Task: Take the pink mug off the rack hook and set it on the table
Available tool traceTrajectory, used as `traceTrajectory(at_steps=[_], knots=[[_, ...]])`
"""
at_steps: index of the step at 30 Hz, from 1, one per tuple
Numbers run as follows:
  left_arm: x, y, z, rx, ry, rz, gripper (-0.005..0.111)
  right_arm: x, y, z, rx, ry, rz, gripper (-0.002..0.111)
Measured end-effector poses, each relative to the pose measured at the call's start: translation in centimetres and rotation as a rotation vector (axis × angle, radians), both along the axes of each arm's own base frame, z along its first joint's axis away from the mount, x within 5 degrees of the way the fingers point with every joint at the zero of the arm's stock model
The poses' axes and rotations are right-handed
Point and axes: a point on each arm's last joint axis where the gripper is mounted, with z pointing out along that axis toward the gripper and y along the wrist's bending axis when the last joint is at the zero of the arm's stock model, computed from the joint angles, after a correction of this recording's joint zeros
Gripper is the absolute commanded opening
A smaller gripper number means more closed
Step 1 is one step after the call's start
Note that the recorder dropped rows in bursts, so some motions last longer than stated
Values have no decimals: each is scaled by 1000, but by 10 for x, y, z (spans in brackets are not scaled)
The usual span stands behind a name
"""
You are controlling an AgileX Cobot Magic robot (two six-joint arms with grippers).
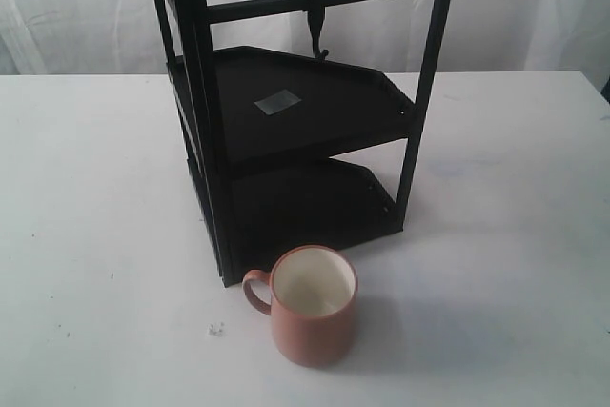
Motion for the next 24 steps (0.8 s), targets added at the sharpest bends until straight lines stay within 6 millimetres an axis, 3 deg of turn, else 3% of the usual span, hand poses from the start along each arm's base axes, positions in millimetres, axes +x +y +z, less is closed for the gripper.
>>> traceTrajectory(at_steps=[24], knots=[[0, 0, 0, 0, 0, 0, 0, 0, 0, 0, 2, 0, -1, 0]])
